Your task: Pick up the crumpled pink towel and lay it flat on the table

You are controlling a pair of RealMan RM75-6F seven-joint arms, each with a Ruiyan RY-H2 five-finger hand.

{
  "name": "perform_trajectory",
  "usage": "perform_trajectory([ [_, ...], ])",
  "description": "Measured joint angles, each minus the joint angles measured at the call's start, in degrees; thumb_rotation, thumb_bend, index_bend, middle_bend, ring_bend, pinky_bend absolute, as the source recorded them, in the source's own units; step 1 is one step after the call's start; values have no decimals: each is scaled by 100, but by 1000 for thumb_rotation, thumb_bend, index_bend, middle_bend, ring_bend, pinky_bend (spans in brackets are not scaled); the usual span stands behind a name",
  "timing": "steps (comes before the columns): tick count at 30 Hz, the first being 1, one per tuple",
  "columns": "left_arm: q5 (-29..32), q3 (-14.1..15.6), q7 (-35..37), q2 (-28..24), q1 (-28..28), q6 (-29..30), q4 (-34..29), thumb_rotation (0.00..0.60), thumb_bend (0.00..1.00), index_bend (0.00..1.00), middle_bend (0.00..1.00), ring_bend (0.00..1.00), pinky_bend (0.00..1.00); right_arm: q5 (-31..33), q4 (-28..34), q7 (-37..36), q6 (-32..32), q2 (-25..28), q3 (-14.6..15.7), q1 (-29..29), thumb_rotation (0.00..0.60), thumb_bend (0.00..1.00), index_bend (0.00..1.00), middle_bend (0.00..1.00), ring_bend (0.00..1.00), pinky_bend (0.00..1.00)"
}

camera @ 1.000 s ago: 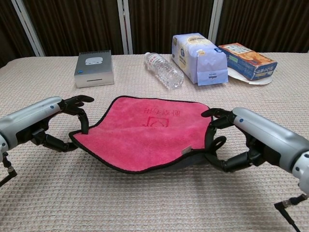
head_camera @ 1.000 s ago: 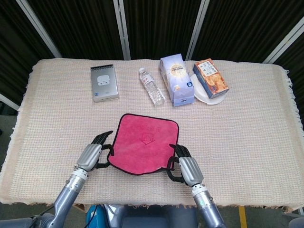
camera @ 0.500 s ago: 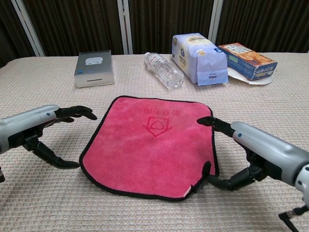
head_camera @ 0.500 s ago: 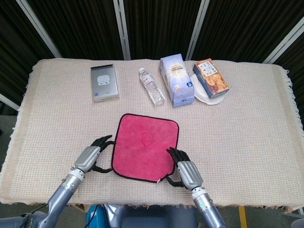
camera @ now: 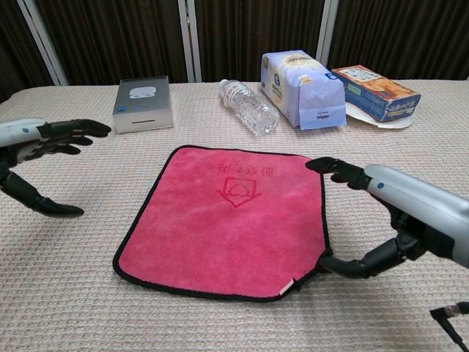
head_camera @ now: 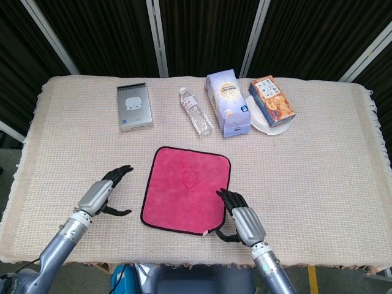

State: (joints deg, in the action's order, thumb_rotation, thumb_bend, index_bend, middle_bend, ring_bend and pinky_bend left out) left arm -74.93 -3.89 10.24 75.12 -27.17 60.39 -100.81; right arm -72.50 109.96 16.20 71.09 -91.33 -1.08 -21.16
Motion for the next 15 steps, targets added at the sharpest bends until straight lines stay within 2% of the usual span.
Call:
perform_trajectory([
  [8, -275, -100, 7, -312, 384, 920, -78, 600, 32, 48, 0, 0, 0, 38, 60, -351, 89, 658, -255, 70, 600, 256, 0, 0, 0, 0],
  [15, -594, 37, -173, -577, 905, 1743, -38, 600, 33, 48, 0, 0, 0, 7, -193, -986, 191, 1399, -354, 261, 600, 256, 0, 0, 0, 0],
])
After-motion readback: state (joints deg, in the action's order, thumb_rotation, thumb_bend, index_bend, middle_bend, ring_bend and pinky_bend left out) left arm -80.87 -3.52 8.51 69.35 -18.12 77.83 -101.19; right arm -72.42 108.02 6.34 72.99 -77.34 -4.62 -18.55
